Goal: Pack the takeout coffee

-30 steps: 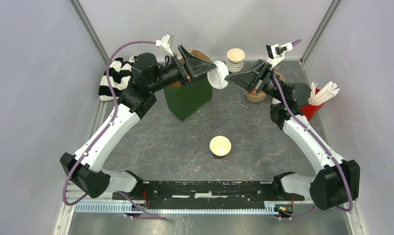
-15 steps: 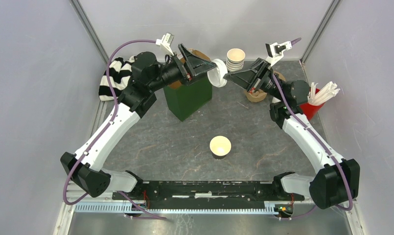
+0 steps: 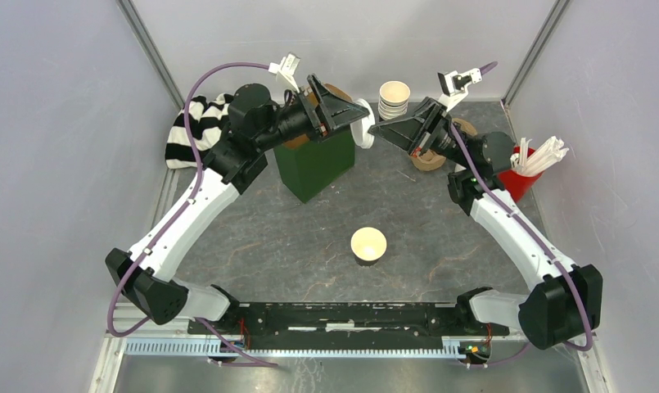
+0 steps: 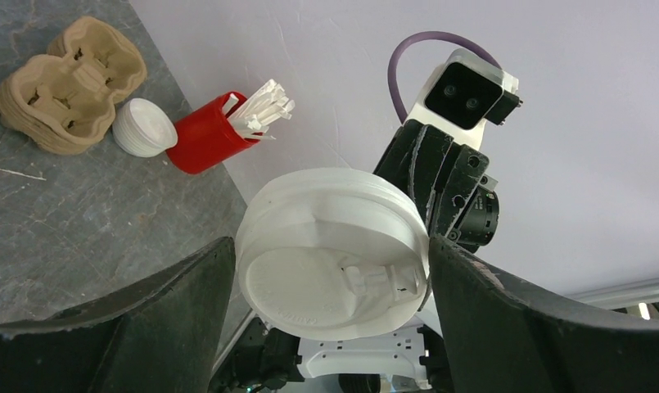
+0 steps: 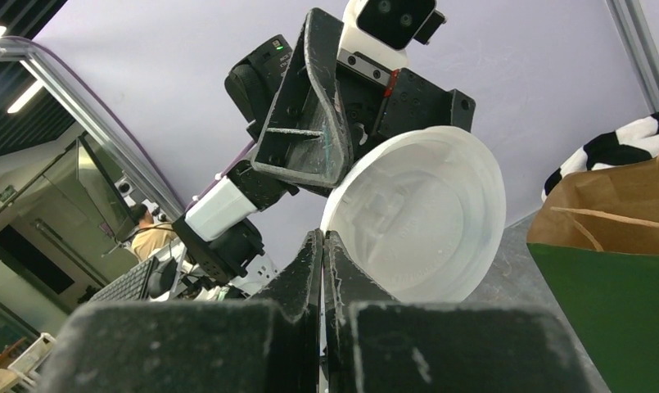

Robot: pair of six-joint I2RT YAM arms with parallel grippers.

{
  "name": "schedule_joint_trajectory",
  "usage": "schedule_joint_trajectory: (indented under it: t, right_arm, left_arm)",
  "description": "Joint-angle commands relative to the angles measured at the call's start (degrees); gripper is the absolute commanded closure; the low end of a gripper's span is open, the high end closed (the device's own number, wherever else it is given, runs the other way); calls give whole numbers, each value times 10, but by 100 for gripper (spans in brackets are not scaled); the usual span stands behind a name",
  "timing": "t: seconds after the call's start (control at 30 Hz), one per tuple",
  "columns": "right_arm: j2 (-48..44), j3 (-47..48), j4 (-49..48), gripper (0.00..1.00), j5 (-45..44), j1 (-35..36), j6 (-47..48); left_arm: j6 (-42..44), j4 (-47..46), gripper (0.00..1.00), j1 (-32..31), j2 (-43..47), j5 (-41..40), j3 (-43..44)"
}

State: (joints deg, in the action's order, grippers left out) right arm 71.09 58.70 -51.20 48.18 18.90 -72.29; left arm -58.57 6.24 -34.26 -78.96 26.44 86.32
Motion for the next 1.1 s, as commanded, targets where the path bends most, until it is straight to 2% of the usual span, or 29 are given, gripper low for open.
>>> schedule_joint_trajectory:
  t: [0.0, 0.2, 0.27, 0.37, 0.47, 0.53, 0.6, 0.67, 0.77, 0.87, 1.07]
  right_arm:
    - [-4, 16, 17, 100, -22, 2, 14]
    - [-11, 13, 35, 100, -25, 2, 27]
    - [-14, 16, 56, 92, -25, 3, 41]
    - [-29, 23, 136, 70, -23, -1, 93]
    - [-57, 64, 381, 50, -54, -33, 269]
    - [-70, 116, 603, 40, -123, -57, 421]
    - [-73, 179, 761, 35, -216, -73, 545]
    - [-76, 214, 856, 33, -302, -78, 625]
    - [-98, 219, 912, 29, -388, -79, 686]
    - [-133, 190, 930, 27, -435, -78, 698]
    - [-183, 99, 914, 26, -430, -79, 666]
  left_arm:
    - [33, -2, 11, -5, 8, 3, 25]
    - [44, 9, 21, -6, 14, -7, 23]
    - [56, 25, 21, -5, 16, -16, 24]
    - [85, 61, 21, -5, 16, -30, 30]
    - [128, 117, 22, -5, 13, -43, 40]
    - [161, 157, 23, -11, 11, -54, 42]
    - [209, 208, 23, -30, 8, -79, 47]
    - [256, 260, 23, -57, -7, -101, 55]
    - [309, 326, 25, -114, -43, -134, 62]
    - [343, 381, 26, -154, -89, -161, 63]
    - [376, 441, 26, -224, -167, -221, 93]
